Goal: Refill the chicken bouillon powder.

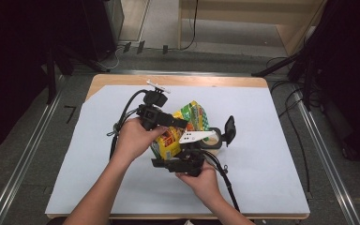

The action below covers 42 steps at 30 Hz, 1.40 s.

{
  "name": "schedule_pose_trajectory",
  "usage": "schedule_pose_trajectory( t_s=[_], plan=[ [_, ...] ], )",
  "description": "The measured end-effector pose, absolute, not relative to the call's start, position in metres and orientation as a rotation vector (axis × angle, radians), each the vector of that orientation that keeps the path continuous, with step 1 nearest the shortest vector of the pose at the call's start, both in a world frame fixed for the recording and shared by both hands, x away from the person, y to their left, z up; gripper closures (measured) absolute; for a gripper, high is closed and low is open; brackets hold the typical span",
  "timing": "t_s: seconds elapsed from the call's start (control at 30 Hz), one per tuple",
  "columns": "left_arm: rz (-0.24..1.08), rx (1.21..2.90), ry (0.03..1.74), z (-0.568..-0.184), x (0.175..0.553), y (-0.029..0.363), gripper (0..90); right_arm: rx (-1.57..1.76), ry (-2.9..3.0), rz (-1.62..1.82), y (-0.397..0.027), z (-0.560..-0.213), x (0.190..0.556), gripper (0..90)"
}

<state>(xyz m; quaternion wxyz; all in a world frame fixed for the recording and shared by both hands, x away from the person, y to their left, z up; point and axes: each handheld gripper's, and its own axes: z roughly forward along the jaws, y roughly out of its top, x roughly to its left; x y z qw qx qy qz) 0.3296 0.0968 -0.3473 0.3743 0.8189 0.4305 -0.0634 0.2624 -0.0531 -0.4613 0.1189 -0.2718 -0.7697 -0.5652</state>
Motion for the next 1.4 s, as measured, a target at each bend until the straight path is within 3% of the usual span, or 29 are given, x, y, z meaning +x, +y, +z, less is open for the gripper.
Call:
schedule_pose_trajectory(
  t_s=[1.4],
  plan=[
    [-0.171,2.084,1.099,-0.3519,0.3285,0.0949,56.7,-0.791,-2.236,-1.626,-0.0578,-0.4629,0.2622,59.4]
  ],
)
